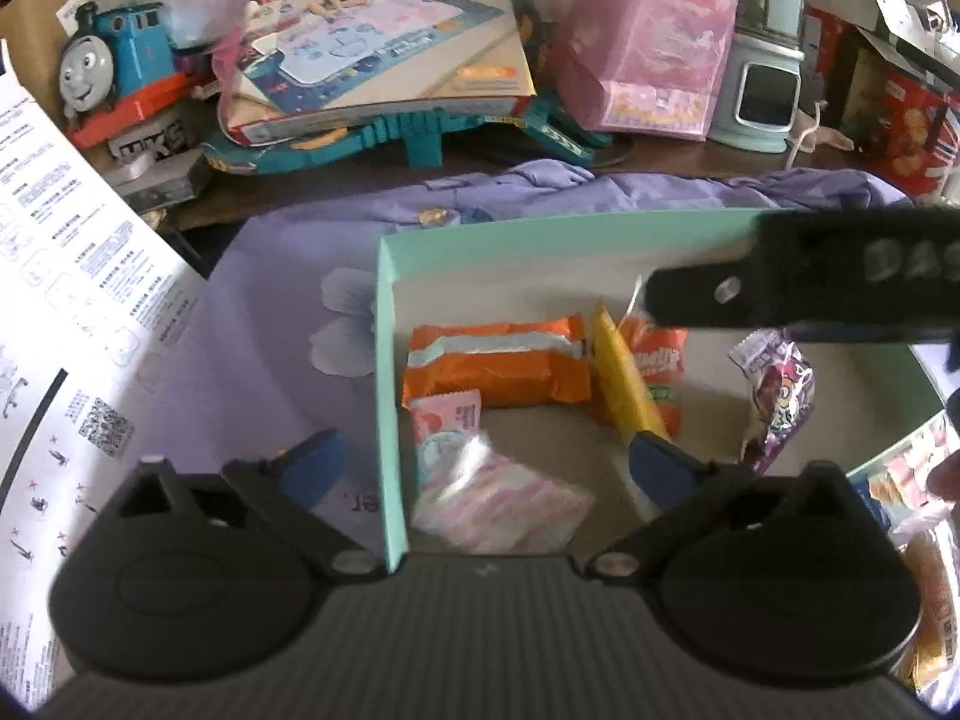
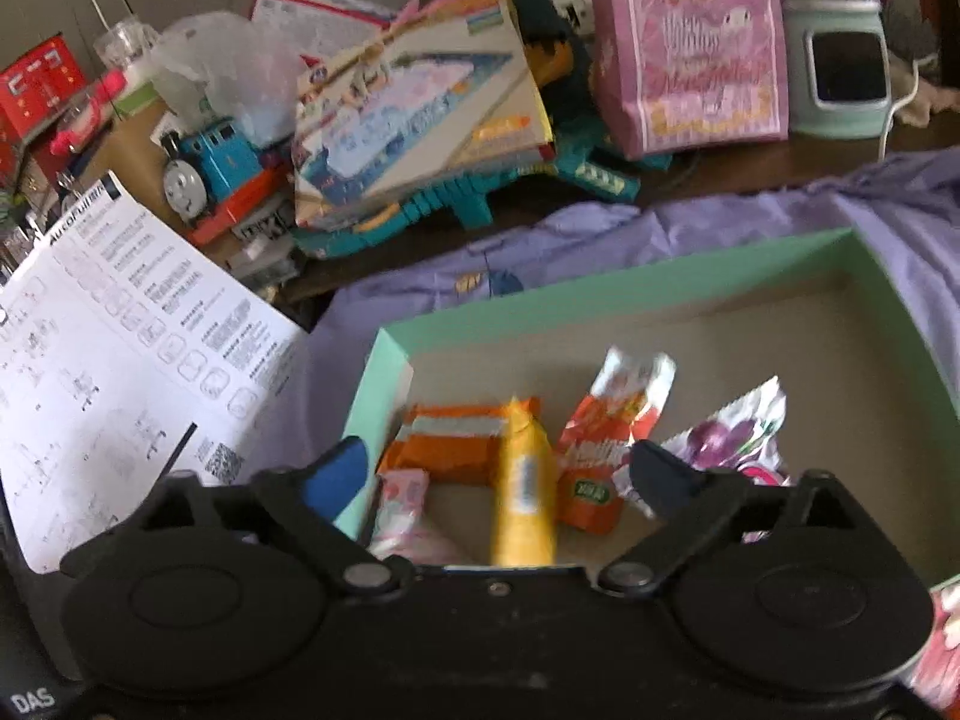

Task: Organize snacks
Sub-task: 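Carry both snacks into the green box and open both tools, then move both tools back over the remaining snack pile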

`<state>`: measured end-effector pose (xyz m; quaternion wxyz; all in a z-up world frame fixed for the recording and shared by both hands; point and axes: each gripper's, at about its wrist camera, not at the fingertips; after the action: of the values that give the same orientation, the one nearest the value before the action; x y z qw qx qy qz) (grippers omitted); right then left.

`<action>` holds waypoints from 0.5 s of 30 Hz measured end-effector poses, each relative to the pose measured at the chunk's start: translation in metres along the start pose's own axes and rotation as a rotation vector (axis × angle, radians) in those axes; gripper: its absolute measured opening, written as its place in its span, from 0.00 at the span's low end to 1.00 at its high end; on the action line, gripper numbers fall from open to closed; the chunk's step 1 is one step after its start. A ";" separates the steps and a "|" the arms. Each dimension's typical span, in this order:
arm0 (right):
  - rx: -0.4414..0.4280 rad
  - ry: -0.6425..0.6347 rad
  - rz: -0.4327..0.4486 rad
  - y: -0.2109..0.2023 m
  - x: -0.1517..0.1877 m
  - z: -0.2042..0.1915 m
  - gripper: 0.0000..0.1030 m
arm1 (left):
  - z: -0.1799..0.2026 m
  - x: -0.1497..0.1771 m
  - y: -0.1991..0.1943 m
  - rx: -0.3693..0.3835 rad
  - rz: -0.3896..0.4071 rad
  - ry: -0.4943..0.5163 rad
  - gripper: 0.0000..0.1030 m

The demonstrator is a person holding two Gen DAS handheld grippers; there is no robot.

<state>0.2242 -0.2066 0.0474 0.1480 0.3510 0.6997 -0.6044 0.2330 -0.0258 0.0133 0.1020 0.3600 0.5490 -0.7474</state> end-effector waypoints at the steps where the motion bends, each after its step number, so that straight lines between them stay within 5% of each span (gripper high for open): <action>1: -0.004 0.004 0.005 -0.003 -0.001 0.002 1.00 | -0.002 0.000 0.000 0.007 -0.007 -0.014 1.00; 15: 0.016 0.067 -0.004 -0.042 0.020 0.029 1.00 | 0.007 0.009 -0.022 0.010 -0.016 -0.041 1.00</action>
<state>0.1756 -0.2285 0.0593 0.1206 0.3709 0.7001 -0.5982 0.2114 -0.0216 0.0244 0.1054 0.3409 0.5459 -0.7580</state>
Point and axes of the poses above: each gripper's, at about its wrist camera, not at the fingertips, and y roughly the way its jaws point, z to its right, x to its underside, and after that the axes turned 13 degrees about x, right-handed
